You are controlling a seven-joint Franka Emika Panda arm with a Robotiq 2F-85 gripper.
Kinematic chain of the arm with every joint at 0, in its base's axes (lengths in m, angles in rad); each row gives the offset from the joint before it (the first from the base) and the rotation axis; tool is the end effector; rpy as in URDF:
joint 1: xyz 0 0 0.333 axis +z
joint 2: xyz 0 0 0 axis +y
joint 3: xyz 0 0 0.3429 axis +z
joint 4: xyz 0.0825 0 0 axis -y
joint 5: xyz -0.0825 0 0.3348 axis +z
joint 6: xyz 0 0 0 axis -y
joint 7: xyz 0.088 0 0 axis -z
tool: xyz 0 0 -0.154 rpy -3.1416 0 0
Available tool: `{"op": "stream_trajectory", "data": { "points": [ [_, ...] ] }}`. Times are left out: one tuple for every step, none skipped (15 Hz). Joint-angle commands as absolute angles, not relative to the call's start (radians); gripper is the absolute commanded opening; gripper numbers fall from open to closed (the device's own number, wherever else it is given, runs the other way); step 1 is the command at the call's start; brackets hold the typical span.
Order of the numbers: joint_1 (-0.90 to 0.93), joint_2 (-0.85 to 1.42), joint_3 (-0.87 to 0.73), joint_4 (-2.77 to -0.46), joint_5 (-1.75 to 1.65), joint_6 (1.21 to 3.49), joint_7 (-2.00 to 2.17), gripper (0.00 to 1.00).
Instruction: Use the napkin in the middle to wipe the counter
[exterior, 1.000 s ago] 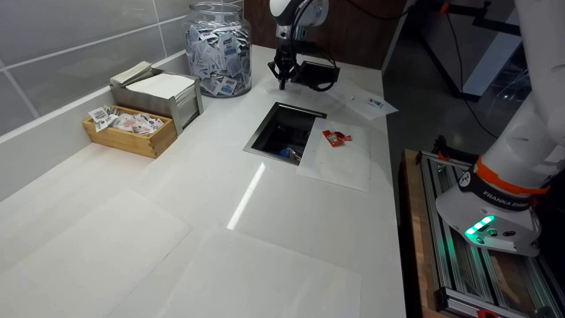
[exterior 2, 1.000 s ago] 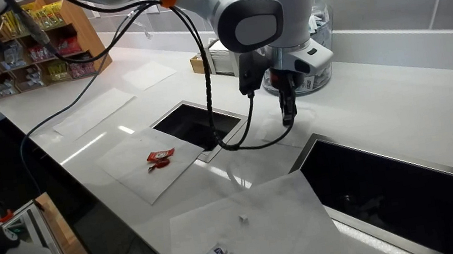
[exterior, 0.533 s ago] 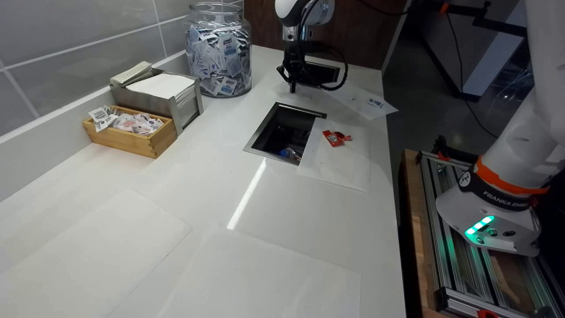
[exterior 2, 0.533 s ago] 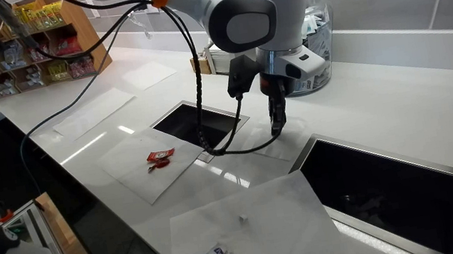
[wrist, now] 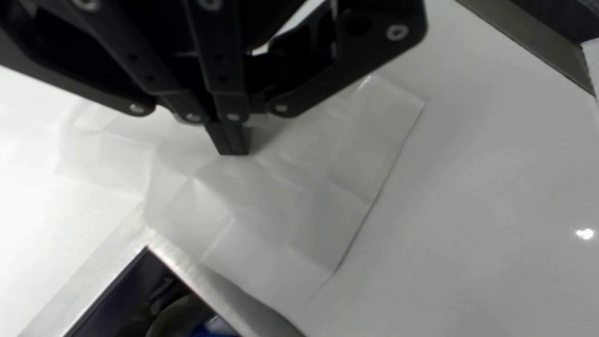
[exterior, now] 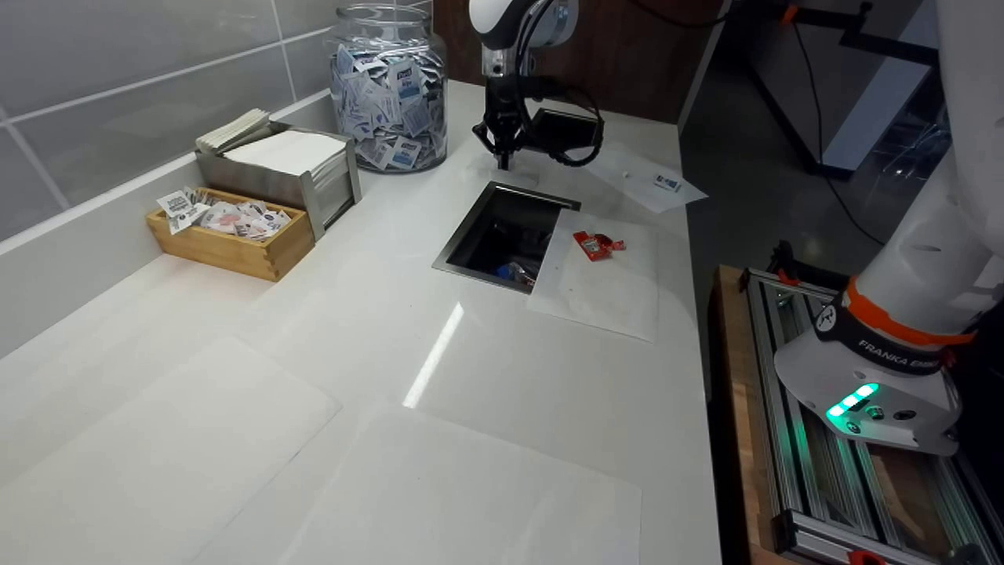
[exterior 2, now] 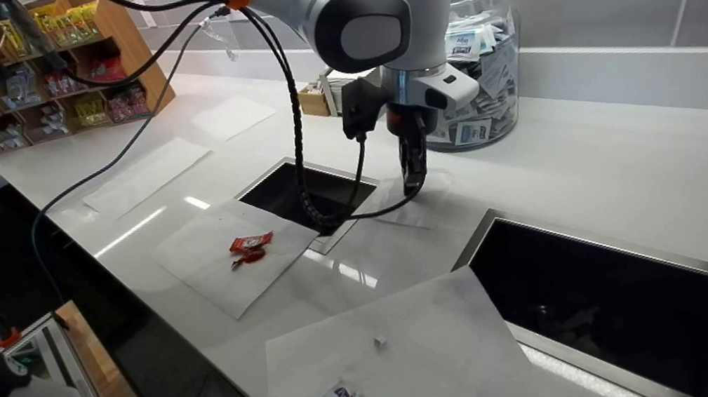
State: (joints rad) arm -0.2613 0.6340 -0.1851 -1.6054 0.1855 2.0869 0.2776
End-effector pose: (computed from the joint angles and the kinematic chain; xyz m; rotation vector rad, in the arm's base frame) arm 0.5980 -0.2514 0.2572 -2.8373 1.1987 0.2075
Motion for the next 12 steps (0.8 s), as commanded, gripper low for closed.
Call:
{"op": "stream_trajectory", "data": {
  "points": [
    [-0.229, 0.633, -0.175, -1.614, 0.163, 2.074, 0.254, 0.00],
    [-0.218, 0.636, -0.173, -1.608, 0.151, 2.067, 0.251, 0.00],
    [-0.208, 0.638, -0.171, -1.604, 0.140, 2.064, 0.249, 0.00],
    [-0.196, 0.640, -0.167, -1.600, 0.129, 2.056, 0.247, 0.00],
    [-0.184, 0.640, -0.164, -1.598, 0.119, 2.053, 0.246, 0.00],
    [-0.173, 0.642, -0.160, -1.595, 0.108, 2.047, 0.244, 0.00],
    [-0.163, 0.642, -0.156, -1.594, 0.099, 2.042, 0.242, 0.00],
    [-0.152, 0.643, -0.152, -1.591, 0.091, 2.042, 0.242, 0.00],
    [-0.143, 0.644, -0.149, -1.588, 0.082, 2.046, 0.240, 0.00],
    [-0.131, 0.645, -0.147, -1.586, 0.068, 2.063, 0.234, 0.00],
    [-0.123, 0.647, -0.144, -1.582, 0.059, 2.068, 0.230, 0.00],
    [-0.116, 0.649, -0.139, -1.575, 0.055, 2.067, 0.228, 0.00]
  ]
}}
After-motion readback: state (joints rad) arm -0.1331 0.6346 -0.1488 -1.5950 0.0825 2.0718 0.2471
